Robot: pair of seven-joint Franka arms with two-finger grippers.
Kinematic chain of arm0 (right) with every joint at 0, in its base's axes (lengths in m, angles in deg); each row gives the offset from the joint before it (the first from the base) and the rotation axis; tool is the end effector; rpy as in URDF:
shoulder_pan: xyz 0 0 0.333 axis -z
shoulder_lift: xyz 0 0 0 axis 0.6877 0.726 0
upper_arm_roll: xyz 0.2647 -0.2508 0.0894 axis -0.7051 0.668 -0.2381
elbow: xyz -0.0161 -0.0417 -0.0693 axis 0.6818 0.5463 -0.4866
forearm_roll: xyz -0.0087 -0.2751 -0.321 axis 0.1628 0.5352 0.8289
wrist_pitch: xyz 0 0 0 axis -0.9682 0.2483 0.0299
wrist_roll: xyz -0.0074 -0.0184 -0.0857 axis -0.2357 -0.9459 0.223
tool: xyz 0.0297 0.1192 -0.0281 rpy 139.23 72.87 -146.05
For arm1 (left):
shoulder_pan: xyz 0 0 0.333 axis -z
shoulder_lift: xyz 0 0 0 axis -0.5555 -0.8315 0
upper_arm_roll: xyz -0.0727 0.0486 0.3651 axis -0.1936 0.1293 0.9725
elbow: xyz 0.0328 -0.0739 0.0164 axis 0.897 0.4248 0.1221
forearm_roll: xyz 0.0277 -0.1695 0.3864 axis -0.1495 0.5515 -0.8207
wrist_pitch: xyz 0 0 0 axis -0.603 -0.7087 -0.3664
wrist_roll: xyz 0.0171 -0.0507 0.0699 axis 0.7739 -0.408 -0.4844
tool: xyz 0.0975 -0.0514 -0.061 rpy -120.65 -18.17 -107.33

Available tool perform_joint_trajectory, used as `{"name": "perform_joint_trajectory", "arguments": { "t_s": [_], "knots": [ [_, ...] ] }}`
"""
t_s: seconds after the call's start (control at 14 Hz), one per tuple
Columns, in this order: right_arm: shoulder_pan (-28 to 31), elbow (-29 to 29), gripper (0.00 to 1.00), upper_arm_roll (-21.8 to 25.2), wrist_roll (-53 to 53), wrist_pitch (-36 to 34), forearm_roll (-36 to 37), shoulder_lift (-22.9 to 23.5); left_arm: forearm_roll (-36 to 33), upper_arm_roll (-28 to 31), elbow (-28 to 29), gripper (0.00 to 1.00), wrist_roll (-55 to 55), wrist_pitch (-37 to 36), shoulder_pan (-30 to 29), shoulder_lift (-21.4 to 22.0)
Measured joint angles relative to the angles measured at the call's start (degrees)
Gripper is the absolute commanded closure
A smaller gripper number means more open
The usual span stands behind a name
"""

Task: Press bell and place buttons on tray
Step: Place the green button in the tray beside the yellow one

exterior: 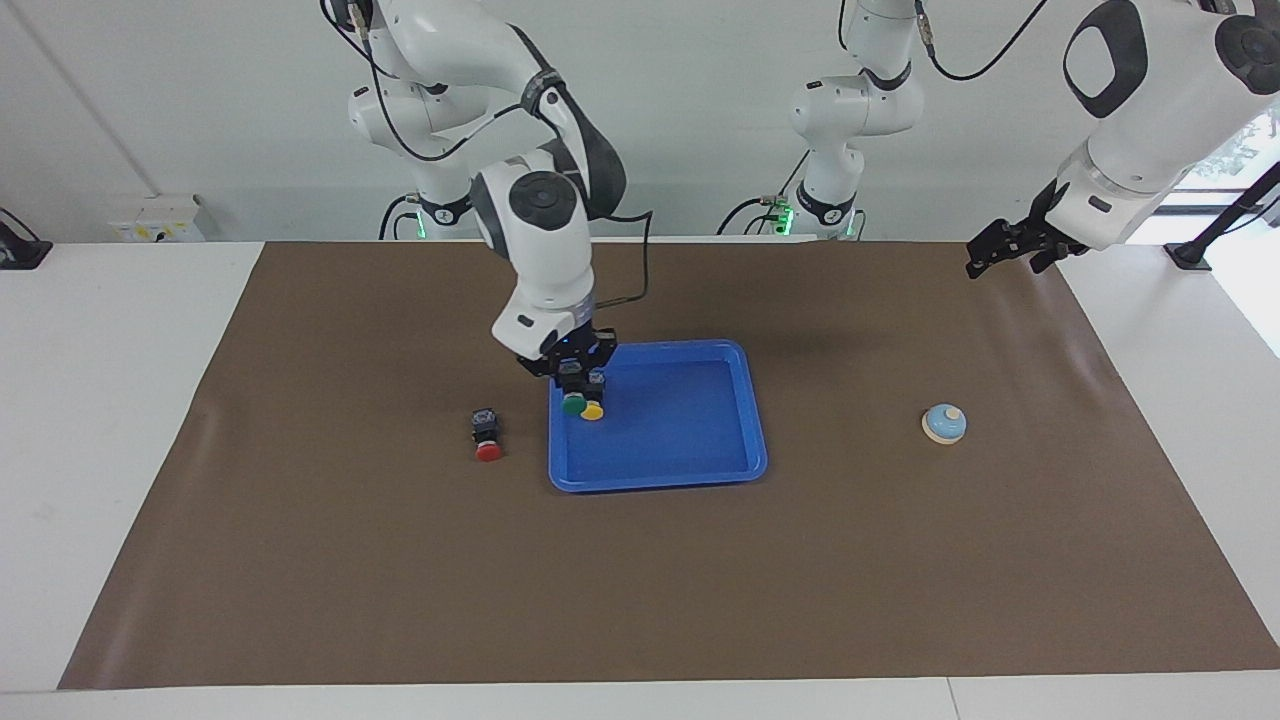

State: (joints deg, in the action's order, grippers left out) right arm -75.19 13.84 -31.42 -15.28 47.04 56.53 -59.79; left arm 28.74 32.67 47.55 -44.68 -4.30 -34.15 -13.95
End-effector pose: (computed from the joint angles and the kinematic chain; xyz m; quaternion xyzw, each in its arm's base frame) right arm 0.5657 0.3684 0.4217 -0.9975 -0.0676 0.0179 0.0015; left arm 0.5663 0.0116 0.6219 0.9949 0.0151 -0.0987 0.0113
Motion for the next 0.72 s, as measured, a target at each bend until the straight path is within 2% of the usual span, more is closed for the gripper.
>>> {"name": "perform_joint_trajectory", "arguments": {
  "t_s": [0.14, 0.36, 0.72],
  "knots": [
    [-2.4, 0.1, 1.0, 0.0, -2.7, 2.3, -1.1, 1.8, 0.0, 0.0, 0.0, 0.0, 0.0, 0.0, 0.0, 0.0],
    [-2.7, 0.1, 0.99, 0.1, -3.6, 4.6, -2.3, 4.6, 0.0, 0.0, 0.0, 0.0, 0.0, 0.0, 0.0, 0.0],
    [-3.1, 2.2, 0.95, 0.1, -4.2, 8.2, -2.4, 5.4, 0.0, 0.0, 0.0, 0.0, 0.0, 0.0, 0.0, 0.0]
  ]
}}
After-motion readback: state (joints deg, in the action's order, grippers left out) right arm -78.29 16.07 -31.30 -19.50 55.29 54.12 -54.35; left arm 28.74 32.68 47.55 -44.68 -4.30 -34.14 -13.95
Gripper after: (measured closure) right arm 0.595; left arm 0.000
